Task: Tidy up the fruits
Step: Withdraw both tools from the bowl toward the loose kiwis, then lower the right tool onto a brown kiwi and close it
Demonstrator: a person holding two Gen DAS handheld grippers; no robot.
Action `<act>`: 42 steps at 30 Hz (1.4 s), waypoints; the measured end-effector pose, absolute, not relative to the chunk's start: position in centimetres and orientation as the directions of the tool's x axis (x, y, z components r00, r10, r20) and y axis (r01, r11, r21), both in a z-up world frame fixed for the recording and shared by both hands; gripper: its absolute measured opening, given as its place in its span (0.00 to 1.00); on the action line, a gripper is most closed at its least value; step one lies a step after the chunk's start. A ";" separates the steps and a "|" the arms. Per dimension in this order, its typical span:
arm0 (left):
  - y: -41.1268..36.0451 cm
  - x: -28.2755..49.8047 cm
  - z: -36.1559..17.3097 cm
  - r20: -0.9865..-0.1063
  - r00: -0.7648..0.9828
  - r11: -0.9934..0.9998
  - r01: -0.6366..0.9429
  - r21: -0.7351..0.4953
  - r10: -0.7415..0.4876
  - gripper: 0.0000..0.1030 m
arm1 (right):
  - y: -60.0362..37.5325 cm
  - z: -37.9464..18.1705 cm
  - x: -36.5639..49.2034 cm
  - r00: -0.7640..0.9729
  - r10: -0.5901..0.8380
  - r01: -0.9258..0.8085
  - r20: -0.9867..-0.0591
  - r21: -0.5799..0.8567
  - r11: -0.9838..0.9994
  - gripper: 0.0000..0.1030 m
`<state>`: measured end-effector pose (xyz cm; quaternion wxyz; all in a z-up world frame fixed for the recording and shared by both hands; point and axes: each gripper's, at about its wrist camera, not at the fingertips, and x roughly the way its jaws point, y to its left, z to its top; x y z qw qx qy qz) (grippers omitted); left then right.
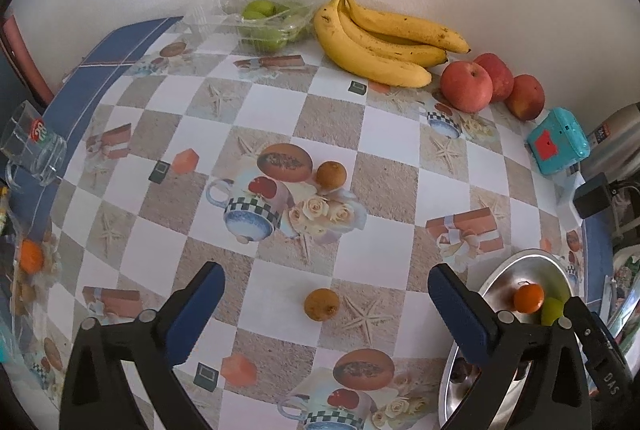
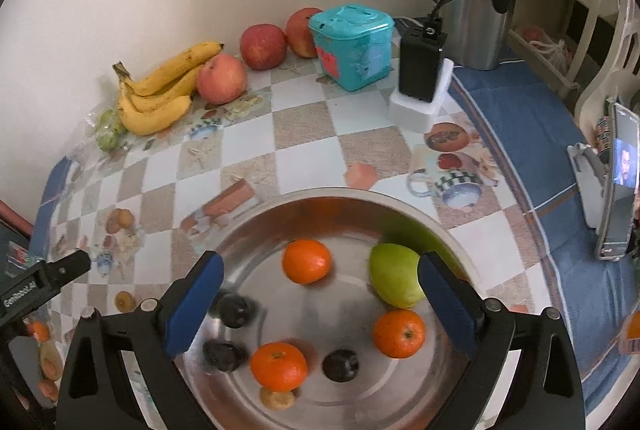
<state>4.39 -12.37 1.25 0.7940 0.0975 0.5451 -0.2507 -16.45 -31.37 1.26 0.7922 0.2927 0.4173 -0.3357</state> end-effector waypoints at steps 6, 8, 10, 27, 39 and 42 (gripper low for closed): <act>-12.1 4.9 2.2 -0.902 0.315 0.843 0.530 -0.092 -0.296 1.00 | -30.5 1.9 -15.6 0.431 -0.312 0.756 -0.847 0.150 0.637 0.95; -11.8 5.2 2.4 -0.897 0.330 0.844 0.531 -0.080 -0.293 1.00 | -30.3 1.9 -15.4 0.435 -0.306 0.751 -0.846 0.154 0.642 0.95; -11.4 5.7 2.5 -0.895 0.345 0.850 0.523 -0.068 -0.283 1.00 | -30.1 1.8 -15.2 0.436 -0.300 0.748 -0.849 0.156 0.646 0.95; -4.9 11.6 2.7 -0.881 0.447 0.918 0.394 0.039 -0.155 1.00 | -27.0 1.6 -11.5 0.440 -0.263 0.697 -0.859 0.142 0.703 0.95; -1.8 13.6 3.3 -0.878 0.454 0.941 0.337 0.013 -0.150 1.00 | -22.0 2.2 -6.2 0.501 -0.193 0.590 -0.844 0.170 0.789 0.95; -1.7 13.8 3.1 -0.881 0.449 0.942 0.336 0.008 -0.152 1.00 | -21.1 2.3 -5.1 0.518 -0.172 0.569 -0.838 0.187 0.801 0.95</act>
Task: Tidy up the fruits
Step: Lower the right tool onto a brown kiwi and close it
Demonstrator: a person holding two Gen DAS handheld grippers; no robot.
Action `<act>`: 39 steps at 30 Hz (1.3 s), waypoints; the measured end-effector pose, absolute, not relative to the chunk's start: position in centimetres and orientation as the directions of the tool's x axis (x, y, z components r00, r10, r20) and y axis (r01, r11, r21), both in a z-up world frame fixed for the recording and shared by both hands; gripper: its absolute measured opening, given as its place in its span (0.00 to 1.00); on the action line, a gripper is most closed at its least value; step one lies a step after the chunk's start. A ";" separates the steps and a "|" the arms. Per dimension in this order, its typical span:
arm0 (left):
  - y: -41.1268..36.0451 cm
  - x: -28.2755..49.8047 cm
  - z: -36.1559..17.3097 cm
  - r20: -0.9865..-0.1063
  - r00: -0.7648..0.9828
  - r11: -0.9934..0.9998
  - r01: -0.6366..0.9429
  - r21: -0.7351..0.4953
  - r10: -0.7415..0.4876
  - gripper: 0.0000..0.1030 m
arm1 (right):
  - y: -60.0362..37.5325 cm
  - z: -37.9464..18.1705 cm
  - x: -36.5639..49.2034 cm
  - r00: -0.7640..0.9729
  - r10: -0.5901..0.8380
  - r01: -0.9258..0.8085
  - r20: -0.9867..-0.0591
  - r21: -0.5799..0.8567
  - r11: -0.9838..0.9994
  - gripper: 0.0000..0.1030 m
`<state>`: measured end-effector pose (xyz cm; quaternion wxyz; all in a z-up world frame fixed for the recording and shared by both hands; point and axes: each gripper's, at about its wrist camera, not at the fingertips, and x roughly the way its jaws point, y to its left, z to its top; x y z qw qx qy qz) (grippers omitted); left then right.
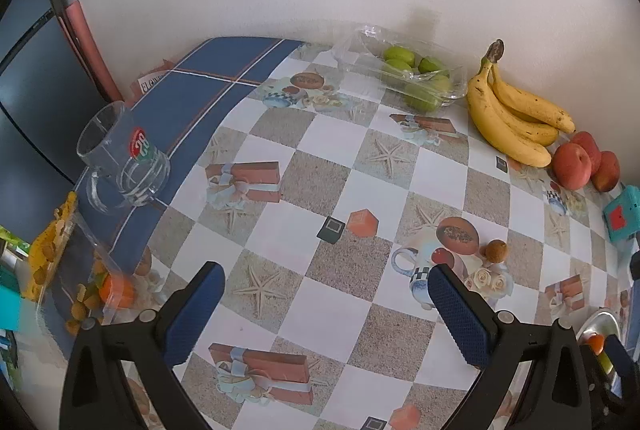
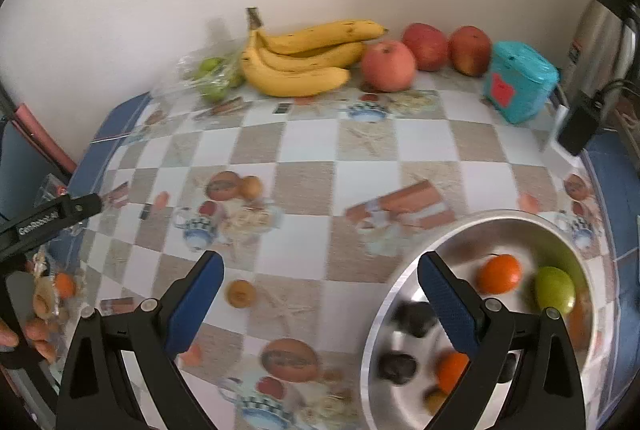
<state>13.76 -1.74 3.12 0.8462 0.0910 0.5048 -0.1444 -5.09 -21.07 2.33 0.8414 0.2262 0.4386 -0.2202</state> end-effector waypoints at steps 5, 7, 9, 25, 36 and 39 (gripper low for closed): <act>-1.9 13.8 2.4 -0.891 0.426 0.939 0.344 0.000 -0.156 1.00 | -19.5 2.2 -3.5 0.528 -0.156 0.534 -0.835 0.184 0.825 0.95; -2.0 13.8 1.9 -0.896 0.418 0.938 0.347 0.006 -0.149 1.00 | -18.8 1.6 -2.8 0.517 -0.148 0.522 -0.843 0.174 0.835 0.95; -2.3 13.8 1.0 -0.906 0.399 0.935 0.353 0.008 -0.143 1.00 | -18.3 1.1 -2.4 0.503 -0.144 0.516 -0.852 0.162 0.841 0.95; -3.8 12.9 -5.3 -0.959 0.274 0.922 0.385 0.045 -0.068 1.00 | -16.2 -4.4 -0.6 0.403 -0.099 0.483 -0.910 0.120 0.867 0.95; -4.3 12.4 -6.5 -0.965 0.257 0.919 0.391 0.052 -0.055 1.00 | -15.9 -5.9 -0.1 0.374 -0.106 0.486 -0.921 0.097 0.869 0.80; -4.4 12.7 -6.5 -0.964 0.259 0.919 0.391 0.050 -0.057 1.00 | -15.8 -5.8 0.0 0.384 -0.100 0.482 -0.918 0.106 0.870 0.69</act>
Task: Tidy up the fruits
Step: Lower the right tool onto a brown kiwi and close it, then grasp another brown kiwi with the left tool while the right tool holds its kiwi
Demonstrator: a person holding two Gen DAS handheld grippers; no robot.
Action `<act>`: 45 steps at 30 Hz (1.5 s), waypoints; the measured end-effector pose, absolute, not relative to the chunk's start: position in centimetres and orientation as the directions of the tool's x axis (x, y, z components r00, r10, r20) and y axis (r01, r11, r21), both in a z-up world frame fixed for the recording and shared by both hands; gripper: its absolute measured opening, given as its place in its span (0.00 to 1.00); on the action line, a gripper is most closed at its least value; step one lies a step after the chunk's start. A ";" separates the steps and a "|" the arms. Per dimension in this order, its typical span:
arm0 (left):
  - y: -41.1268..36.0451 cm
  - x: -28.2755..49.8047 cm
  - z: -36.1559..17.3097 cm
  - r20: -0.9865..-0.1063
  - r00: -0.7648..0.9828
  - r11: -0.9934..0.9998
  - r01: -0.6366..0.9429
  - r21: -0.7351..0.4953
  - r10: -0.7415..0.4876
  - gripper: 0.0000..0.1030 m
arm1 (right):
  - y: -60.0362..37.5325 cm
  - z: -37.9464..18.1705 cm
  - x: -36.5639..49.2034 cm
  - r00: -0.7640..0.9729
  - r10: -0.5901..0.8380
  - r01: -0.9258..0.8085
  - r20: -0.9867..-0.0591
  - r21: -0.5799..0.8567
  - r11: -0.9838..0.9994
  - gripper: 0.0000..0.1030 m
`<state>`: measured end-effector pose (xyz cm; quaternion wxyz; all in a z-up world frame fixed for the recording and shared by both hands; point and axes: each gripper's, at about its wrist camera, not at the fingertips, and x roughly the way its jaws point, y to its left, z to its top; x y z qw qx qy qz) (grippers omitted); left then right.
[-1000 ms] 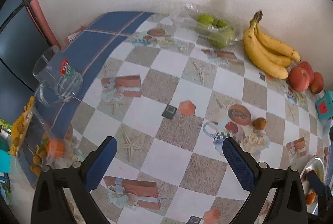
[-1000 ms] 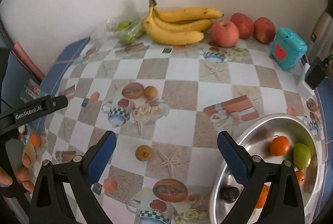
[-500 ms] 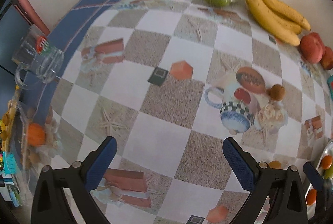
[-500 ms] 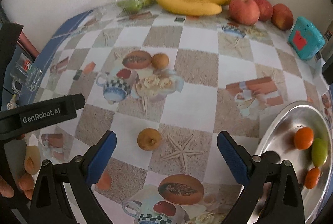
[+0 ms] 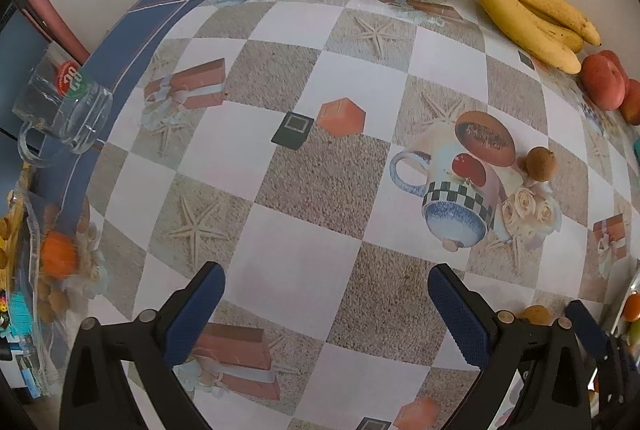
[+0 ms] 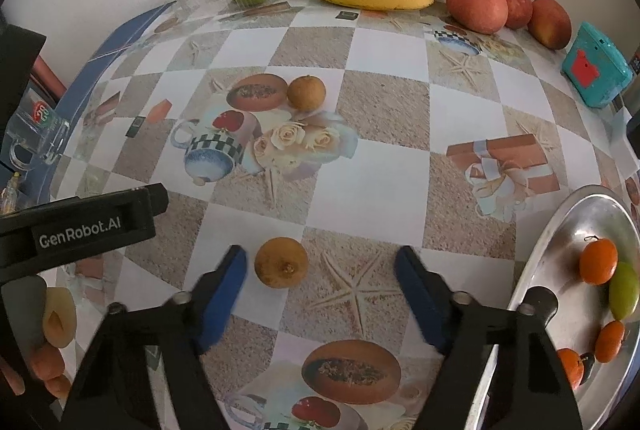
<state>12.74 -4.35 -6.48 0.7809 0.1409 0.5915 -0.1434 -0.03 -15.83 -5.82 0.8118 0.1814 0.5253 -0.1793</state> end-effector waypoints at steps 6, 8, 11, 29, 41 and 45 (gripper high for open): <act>-4.3 12.8 -6.3 -0.964 0.260 0.919 0.392 0.046 -0.063 1.00 | -15.6 -5.5 0.2 0.405 -0.079 0.469 -0.911 0.133 0.873 0.52; -4.3 12.8 -6.3 -0.963 0.262 0.919 0.391 0.043 -0.067 1.00 | -15.6 -5.5 0.2 0.411 -0.068 0.465 -0.909 0.145 0.874 0.46; -4.4 12.8 -5.9 -0.961 0.267 0.919 0.392 0.042 -0.070 1.00 | -15.4 -5.4 0.3 0.418 -0.055 0.455 -0.907 0.156 0.877 0.38; -4.4 12.6 -3.0 -0.947 0.299 0.918 0.397 0.013 -0.116 0.99 | -15.6 -4.1 0.1 0.452 -0.024 0.446 -0.892 0.203 0.872 0.27; -5.0 12.2 -1.8 -0.932 0.316 0.920 0.390 -0.044 -0.179 0.98 | -17.8 -1.6 -1.2 0.480 -0.070 0.488 -0.875 0.199 0.850 0.27; -5.4 12.0 -1.4 -0.927 0.324 0.918 0.394 -0.051 -0.191 0.96 | -19.2 -1.2 -1.9 0.489 -0.059 0.514 -0.870 0.233 0.825 0.27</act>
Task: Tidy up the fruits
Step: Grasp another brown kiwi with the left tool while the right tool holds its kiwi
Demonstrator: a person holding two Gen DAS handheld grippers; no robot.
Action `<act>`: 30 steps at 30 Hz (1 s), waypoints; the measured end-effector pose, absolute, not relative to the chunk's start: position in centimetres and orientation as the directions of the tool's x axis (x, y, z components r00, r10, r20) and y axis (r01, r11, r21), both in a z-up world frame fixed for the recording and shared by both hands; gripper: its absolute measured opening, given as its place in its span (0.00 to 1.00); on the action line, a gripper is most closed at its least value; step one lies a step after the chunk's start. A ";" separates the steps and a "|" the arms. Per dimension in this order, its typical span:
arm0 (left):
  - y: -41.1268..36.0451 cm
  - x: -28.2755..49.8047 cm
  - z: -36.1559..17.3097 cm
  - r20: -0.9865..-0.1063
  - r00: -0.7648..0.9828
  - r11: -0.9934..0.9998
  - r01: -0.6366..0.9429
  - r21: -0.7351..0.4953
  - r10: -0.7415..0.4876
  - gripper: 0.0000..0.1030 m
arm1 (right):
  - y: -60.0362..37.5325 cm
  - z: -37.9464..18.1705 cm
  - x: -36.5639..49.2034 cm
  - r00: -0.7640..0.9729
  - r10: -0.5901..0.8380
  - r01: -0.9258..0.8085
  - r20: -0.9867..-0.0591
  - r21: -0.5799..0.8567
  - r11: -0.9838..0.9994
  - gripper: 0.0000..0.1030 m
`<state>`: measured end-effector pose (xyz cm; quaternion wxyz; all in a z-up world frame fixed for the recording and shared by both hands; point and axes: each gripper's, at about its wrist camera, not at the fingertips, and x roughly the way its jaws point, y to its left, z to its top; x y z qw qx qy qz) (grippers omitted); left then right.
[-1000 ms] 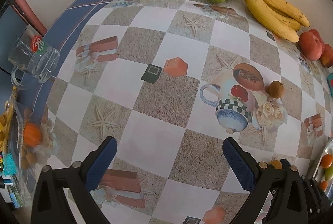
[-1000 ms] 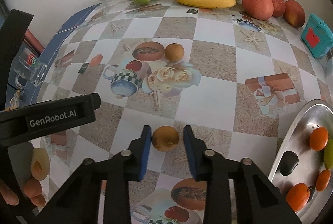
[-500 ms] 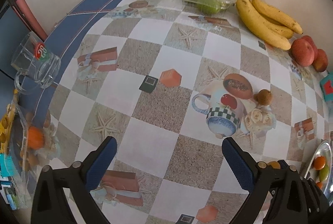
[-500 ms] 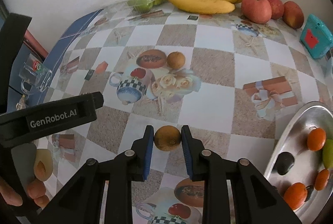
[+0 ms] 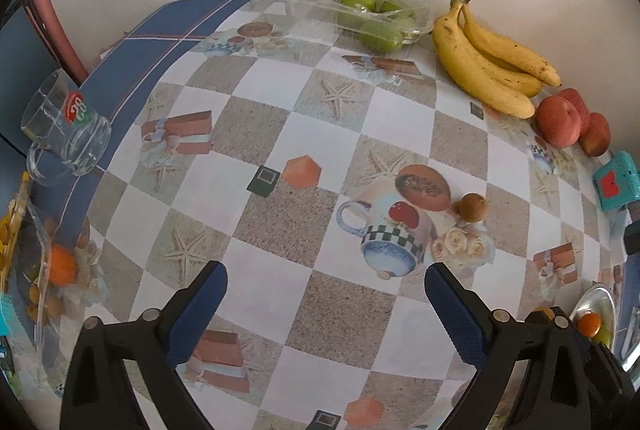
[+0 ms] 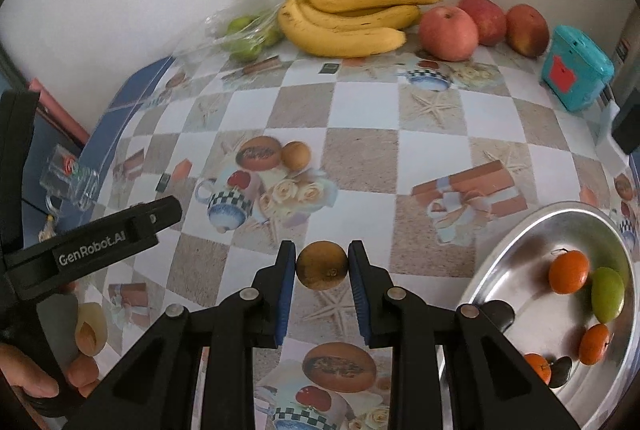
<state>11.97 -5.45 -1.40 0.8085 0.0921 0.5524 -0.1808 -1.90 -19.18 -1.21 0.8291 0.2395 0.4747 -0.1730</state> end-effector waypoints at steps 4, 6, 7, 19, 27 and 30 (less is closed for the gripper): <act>-6.1 11.6 -1.1 -0.923 0.330 0.915 0.400 -0.056 -0.201 0.95 | -20.5 -0.7 -2.7 0.491 -0.078 0.541 -0.868 0.234 0.808 0.27; -6.7 11.3 -1.3 -0.924 0.323 0.911 0.408 -0.056 -0.202 0.94 | -21.3 -0.4 -3.2 0.496 -0.079 0.559 -0.865 0.248 0.792 0.27; -7.0 11.1 -1.5 -0.928 0.315 0.910 0.411 -0.057 -0.201 0.93 | -21.8 -0.3 -3.5 0.495 -0.086 0.570 -0.864 0.249 0.783 0.27; -12.6 11.4 -1.3 -0.931 0.286 0.866 0.498 -0.057 -0.226 0.75 | -26.5 0.3 -6.1 0.484 -0.160 0.663 -0.861 0.241 0.709 0.27; -15.4 12.5 -2.0 -0.932 0.255 0.839 0.537 -0.086 -0.259 0.62 | -28.0 0.2 -6.4 0.487 -0.169 0.680 -0.857 0.250 0.689 0.27; -16.2 12.6 -2.6 -0.933 0.247 0.828 0.554 -0.087 -0.263 0.58 | -28.3 0.3 -6.2 0.493 -0.169 0.677 -0.854 0.254 0.691 0.27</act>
